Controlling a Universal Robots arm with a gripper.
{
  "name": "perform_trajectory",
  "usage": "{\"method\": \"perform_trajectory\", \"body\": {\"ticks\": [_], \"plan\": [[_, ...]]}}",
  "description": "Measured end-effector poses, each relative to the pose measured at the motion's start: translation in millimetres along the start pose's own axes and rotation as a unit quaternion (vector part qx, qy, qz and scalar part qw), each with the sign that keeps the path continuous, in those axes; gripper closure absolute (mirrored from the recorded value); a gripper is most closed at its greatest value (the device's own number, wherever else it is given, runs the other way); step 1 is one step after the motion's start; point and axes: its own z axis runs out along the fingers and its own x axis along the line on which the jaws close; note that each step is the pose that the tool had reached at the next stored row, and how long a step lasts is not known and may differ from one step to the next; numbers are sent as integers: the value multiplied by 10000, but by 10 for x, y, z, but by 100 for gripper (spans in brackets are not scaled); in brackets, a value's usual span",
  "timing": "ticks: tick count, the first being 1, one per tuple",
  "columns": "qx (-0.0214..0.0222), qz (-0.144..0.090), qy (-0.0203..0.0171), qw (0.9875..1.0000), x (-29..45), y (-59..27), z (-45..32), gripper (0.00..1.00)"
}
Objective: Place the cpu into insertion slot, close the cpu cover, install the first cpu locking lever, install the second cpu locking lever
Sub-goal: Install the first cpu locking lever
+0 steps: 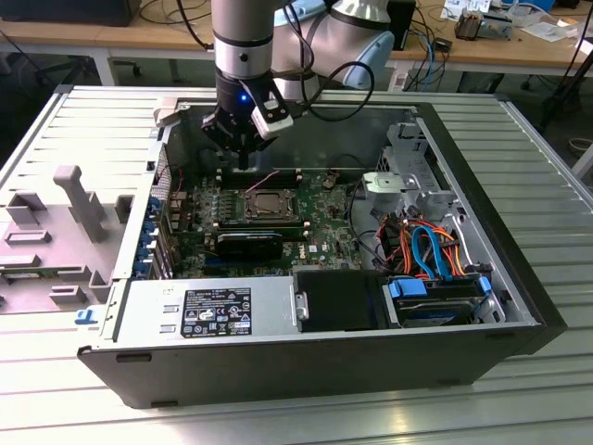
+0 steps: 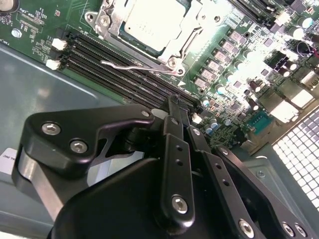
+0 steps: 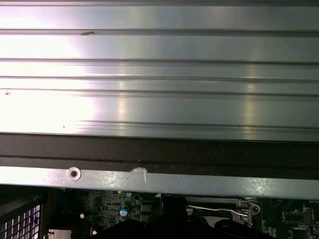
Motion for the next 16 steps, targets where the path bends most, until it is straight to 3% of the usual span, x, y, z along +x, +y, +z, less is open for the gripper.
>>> {"method": "perform_trajectory", "body": {"ticks": [16], "plan": [[0, 0, 0, 10000, -1, -3, 25, 89]]}}
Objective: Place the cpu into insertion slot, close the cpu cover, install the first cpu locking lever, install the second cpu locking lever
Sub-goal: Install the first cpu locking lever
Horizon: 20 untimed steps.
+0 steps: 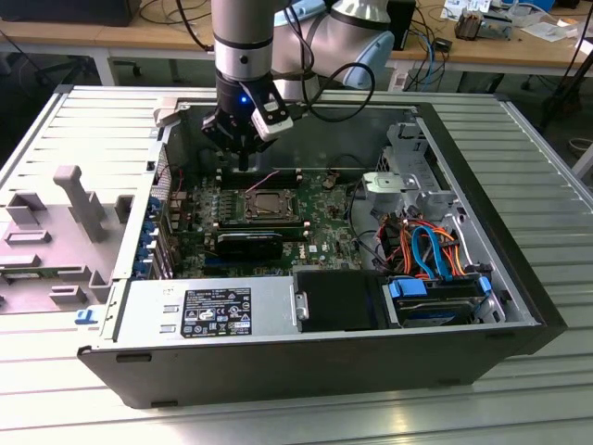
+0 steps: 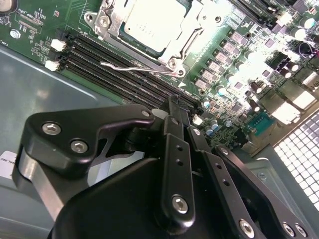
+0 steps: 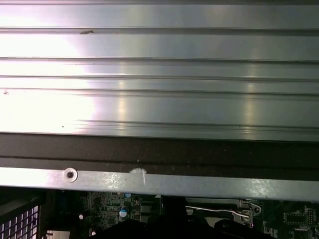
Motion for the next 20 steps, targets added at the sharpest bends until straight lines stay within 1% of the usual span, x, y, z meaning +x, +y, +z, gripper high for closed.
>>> {"method": "perform_trajectory", "body": {"ticks": [20], "plan": [[0, 0, 0, 10000, -2, -2, 52, 89]]}}
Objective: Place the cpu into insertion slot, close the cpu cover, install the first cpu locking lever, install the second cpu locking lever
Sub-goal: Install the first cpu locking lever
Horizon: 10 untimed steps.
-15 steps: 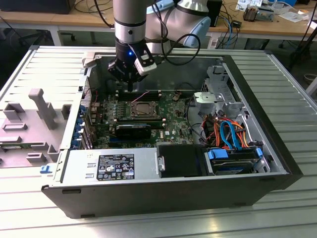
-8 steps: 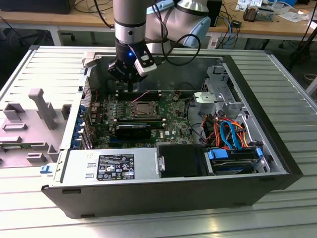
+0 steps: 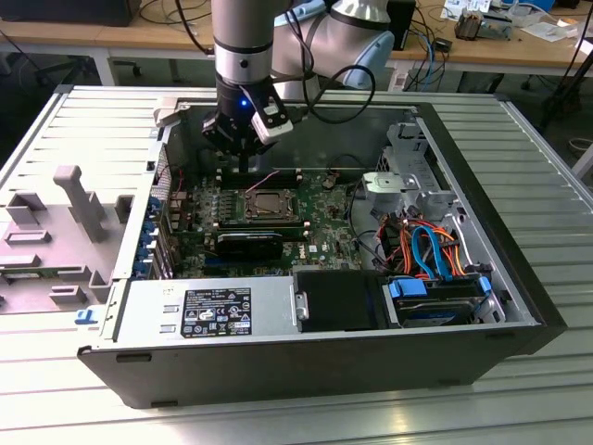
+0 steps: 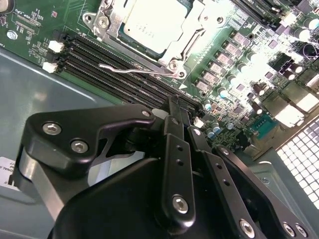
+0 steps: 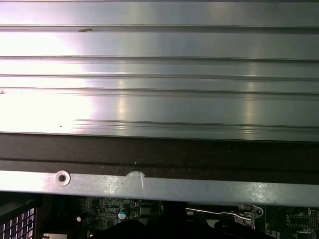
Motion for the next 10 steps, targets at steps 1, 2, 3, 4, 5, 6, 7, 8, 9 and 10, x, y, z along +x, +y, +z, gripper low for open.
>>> {"method": "perform_trajectory", "body": {"ticks": [1, 2, 3, 4, 5, 6, 7, 8, 9, 10], "plan": [[0, 0, 0, 10000, 0, 0, 4, 89], [0, 0, 0, 10000, 0, 0, 10, 89], [0, 0, 0, 10000, 0, -1, 17, 89], [0, 0, 0, 10000, -1, -1, 24, 89], [0, 0, 0, 10000, -1, -2, 36, 89], [0, 0, 0, 10000, -2, -2, 47, 89], [1, 0, 1, 10000, -2, -3, 58, 89], [0, 0, 0, 10000, -2, -3, 66, 89], [1, 1, 0, 10000, -3, -3, 75, 89], [1, 1, 0, 10000, -4, -3, 85, 89]]}}
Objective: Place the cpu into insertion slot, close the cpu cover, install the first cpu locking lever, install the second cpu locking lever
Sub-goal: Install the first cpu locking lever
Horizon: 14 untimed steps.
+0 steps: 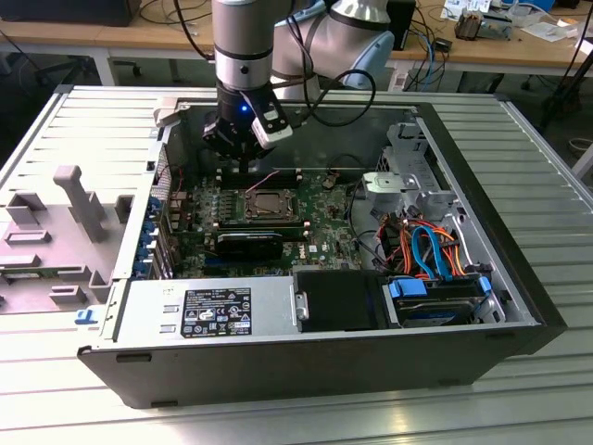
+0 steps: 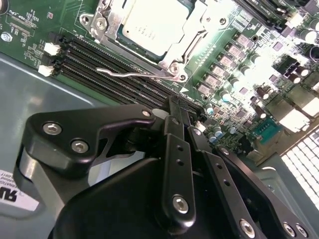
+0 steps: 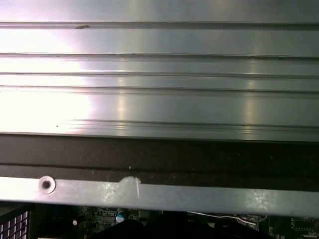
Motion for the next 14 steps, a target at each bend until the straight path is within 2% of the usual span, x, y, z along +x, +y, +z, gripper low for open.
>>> {"method": "perform_trajectory", "body": {"ticks": [14], "plan": [[5, -96, 4, 10000, -81, -8, 145, 89]]}}
